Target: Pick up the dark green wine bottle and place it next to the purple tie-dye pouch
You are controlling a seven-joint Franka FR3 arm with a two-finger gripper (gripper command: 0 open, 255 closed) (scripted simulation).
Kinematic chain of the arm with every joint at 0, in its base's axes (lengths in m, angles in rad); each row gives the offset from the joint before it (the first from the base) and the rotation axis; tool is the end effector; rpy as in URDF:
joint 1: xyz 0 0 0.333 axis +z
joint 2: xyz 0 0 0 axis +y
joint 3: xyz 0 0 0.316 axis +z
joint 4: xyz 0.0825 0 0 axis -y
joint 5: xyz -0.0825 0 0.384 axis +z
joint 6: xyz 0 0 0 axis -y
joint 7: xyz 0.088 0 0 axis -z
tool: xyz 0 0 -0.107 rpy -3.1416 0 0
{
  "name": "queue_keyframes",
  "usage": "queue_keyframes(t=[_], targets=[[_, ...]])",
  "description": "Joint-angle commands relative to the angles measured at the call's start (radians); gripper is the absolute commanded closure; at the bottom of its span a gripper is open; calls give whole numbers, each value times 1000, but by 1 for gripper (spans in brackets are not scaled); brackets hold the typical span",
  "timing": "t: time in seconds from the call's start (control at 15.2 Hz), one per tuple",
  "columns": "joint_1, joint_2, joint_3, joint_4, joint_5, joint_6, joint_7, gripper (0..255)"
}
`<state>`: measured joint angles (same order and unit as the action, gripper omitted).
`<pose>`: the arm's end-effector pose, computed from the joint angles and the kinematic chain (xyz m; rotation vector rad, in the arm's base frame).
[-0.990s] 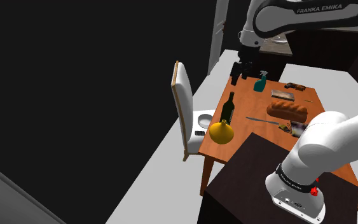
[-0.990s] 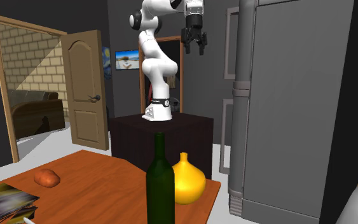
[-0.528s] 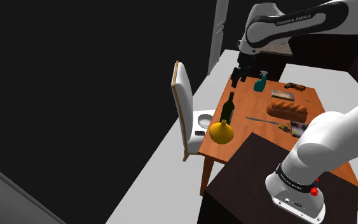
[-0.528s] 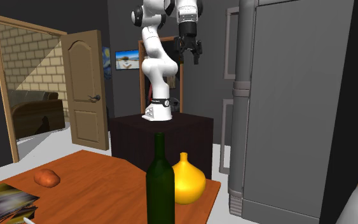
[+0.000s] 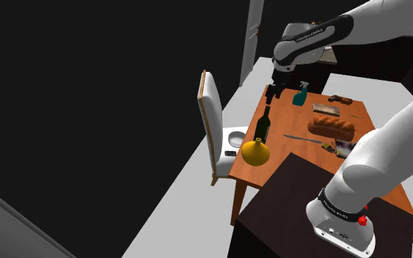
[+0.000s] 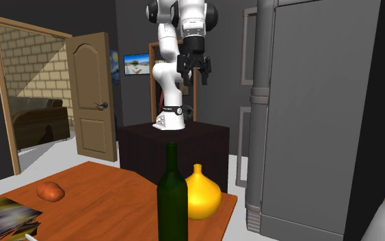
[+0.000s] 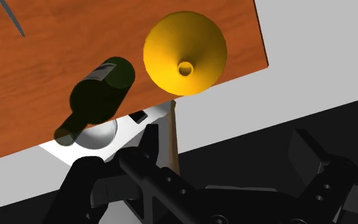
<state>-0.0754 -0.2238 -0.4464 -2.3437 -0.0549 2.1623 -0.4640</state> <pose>0.4094 -0.2417 0.4156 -3.1071 0.0294 -0.0674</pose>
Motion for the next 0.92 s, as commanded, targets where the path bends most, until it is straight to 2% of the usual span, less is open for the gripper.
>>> queue_keyframes(t=[0.0, 0.4, 0.86], targets=[[-1, 66, -30, 30, 30, 33, -57, 0], [-27, 315, -88, 168, 189, 106, -255, 0], [-143, 608, -57, 394, 378, 117, -452, 0]])
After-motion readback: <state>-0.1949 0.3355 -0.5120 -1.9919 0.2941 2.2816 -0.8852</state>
